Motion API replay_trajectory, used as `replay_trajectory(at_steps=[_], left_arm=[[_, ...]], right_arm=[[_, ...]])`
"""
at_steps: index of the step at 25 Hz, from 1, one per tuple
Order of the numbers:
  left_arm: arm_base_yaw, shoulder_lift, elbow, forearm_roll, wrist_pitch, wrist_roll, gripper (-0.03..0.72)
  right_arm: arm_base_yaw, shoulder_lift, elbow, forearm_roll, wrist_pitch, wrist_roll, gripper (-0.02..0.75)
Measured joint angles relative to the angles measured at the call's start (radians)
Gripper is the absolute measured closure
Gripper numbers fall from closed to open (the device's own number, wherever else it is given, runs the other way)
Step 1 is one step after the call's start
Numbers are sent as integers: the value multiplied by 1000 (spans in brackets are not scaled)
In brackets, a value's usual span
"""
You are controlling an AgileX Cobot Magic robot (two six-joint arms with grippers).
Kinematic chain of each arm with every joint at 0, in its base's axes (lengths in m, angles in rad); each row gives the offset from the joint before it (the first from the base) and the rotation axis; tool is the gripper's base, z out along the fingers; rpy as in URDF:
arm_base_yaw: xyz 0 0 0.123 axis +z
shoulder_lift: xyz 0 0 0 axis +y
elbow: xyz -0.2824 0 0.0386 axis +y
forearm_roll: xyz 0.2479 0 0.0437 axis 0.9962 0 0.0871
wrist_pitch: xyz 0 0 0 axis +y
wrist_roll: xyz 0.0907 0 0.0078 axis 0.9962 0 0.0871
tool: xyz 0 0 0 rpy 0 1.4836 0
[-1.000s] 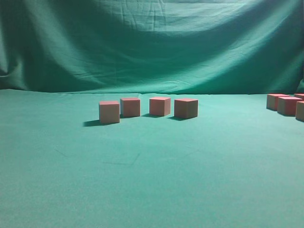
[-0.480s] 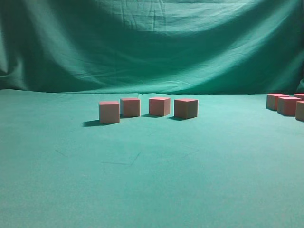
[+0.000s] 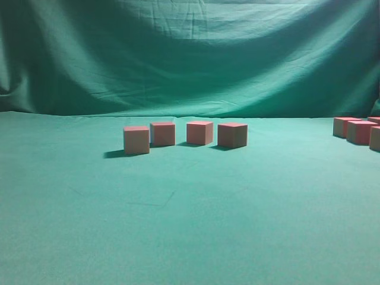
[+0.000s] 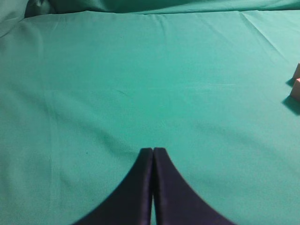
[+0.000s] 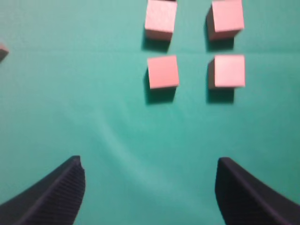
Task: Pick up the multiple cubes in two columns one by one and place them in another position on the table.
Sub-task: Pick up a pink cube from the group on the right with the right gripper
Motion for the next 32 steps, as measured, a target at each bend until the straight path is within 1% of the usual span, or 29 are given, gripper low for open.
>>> replay_trajectory(at_steps=[3,8,10,17,26,32], left_arm=[[0,0,0,0,0,0,688],[0,0,0,0,0,0,688],[0,0,0,0,0,0,688],[0,0,0,0,0,0,688],[0,0,0,0,0,0,688],[0,0,0,0,0,0,688]], right_arm=[[-7,57,2,7,-45,-47,161],[-7,184,-6,11,-122,-72,161],[-7,240,-29,-3,-146,-74,161],[-7,389,-137,-23,-155,-74,161],[-43,457,-148,-46,-165,-80,161],[-43,494,-147,-15,-194,-114,161]])
